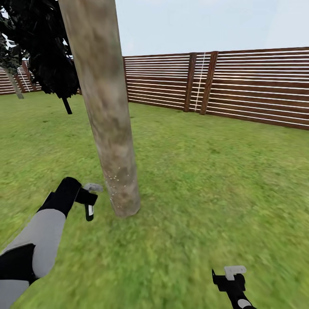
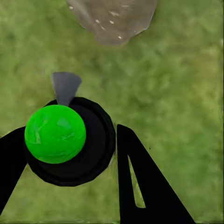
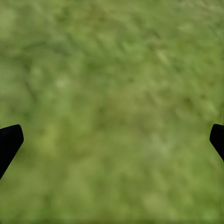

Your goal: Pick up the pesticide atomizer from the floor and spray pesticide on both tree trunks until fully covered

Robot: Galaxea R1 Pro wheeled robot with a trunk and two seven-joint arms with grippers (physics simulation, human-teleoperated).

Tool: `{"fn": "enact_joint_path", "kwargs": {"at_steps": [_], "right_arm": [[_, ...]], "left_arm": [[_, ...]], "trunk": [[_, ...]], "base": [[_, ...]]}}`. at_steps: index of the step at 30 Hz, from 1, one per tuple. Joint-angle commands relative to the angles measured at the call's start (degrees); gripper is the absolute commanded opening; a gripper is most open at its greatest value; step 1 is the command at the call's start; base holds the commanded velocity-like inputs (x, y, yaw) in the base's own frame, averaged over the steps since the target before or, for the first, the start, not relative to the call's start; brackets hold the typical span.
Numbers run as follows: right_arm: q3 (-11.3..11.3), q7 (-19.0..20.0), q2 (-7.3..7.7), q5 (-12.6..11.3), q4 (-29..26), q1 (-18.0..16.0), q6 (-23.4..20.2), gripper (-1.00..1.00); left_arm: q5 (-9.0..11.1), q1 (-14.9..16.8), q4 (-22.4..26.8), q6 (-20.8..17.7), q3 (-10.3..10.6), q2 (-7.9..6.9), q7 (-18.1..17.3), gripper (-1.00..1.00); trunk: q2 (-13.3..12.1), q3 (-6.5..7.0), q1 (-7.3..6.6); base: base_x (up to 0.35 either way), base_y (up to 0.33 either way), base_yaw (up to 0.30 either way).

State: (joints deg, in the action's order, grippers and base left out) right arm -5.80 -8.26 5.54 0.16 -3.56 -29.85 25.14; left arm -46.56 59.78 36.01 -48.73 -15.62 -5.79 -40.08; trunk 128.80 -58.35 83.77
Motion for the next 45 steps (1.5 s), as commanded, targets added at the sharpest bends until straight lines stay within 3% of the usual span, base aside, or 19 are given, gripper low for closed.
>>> {"fn": "enact_joint_path", "kwargs": {"at_steps": [1, 4, 7, 13, 15, 17, 19, 22, 27, 30, 31, 35, 38, 40, 45], "right_arm": [[0.0, 0.0, 0.00, 0.0, 0.0, 0.0, 0.0, 1.00], [0.0, 0.0, 0.00, 0.0, 0.0, 0.0, 0.0, 1.00], [0.0, 0.0, 0.00, 0.0, 0.0, 0.0, 0.0, 1.00], [0.0, 0.0, 0.00, 0.0, 0.0, 0.0, 0.0, 1.00], [0.0, 0.0, 0.00, 0.0, 0.0, 0.0, 0.0, 1.00], [0.0, 0.0, 0.00, 0.0, 0.0, 0.0, 0.0, 1.00], [0.0, 0.0, 0.00, 0.0, 0.0, 0.0, 0.0, 1.00], [0.0, 0.0, 0.00, 0.0, 0.0, 0.0, 0.0, 1.00], [0.0, 0.0, 0.00, 0.0, 0.0, 0.0, 0.0, 1.00], [0.0, 0.0, -0.02, 0.0, 0.0, 0.0, 0.0, 1.00], [0.0, 0.0, -0.04, 0.0, 0.0, 0.0, 0.0, 1.00], [0.0, 0.0, -0.08, 0.0, 0.0, 0.0, 0.0, 1.00], [-0.1, 0.0, -0.14, 0.0, 0.0, 0.0, 0.0, 1.00], [-0.1, 0.0, -0.17, 0.0, 0.0, 0.0, 0.0, 1.00], [-0.1, -0.1, -0.18, -0.1, 0.0, 0.0, 0.0, 1.00]], "left_arm": [[-0.5, -0.9, 0.1, 0.3, 0.0, 1.30, 0.1, -1.00], [-0.4, -1.8, 0.0, 0.4, 0.0, 3.00, 0.2, -1.00], [-0.5, -2.3, 0.0, 0.4, -0.3, 2.65, 0.4, -1.00], [-0.4, -10.7, 0.5, 6.2, -0.6, 2.83, 0.9, -1.00], [0.1, -11.3, 0.7, 7.0, -3.7, 3.15, 4.9, -1.00], [2.9, -11.4, 0.4, 7.3, -9.5, 3.28, 11.4, -1.00], [5.0, -12.5, -0.3, 7.8, -11.8, 3.28, 16.2, -1.00], [5.3, -15.9, -0.9, 11.6, -11.9, 3.55, 17.3, -1.00], [5.5, -16.7, -1.4, 13.8, -12.3, 3.60, 17.4, -1.00], [6.0, -17.9, -4.3, 22.0, -12.7, 3.45, 18.0, -1.00], [6.8, -18.0, -5.2, 22.8, -13.2, 3.27, 18.1, -1.00], [9.7, -20.5, -5.4, 23.9, -17.8, 2.50, 18.4, -1.00], [10.0, -21.1, -4.8, 24.0, -18.4, 3.26, 19.2, -1.00], [10.1, -21.2, -4.7, 24.0, -18.4, 3.47, 22.4, -1.00], [10.2, -21.2, -5.2, 23.9, -18.5, 3.76, 23.7, -1.00]], "trunk": [[0.0, 0.01, -0.01], [0.0, 0.01, -0.01], [0.0, 0.01, -0.01], [0.0, 0.01, -0.01], [0.0, 0.01, -0.01], [0.0, 0.01, -0.01], [0.0, 0.01, -0.01], [0.0, 0.01, -0.01], [0.0, 0.01, -0.01], [0.0, 0.01, -0.01], [0.0, 0.01, -0.01], [0.0, 0.01, -0.01], [0.0, 0.01, -0.01], [0.0, 0.01, -0.01], [0.0, 0.01, -0.01]], "base": [[0.000, -0.009, 0.000], [-0.105, -0.145, 0.000], [-0.101, -0.075, 0.000], [-0.005, -0.004, 0.000], [0.000, 0.000, 0.000], [0.000, 0.000, 0.000], [0.000, 0.000, 0.000], [0.000, 0.000, 0.000], [0.180, -0.110, 0.000], [0.247, -0.162, 0.000], [0.254, -0.164, 0.000], [0.264, -0.159, 0.000], [0.279, -0.161, 0.000], [0.264, -0.173, 0.000], [0.113, -0.238, 0.075]]}}
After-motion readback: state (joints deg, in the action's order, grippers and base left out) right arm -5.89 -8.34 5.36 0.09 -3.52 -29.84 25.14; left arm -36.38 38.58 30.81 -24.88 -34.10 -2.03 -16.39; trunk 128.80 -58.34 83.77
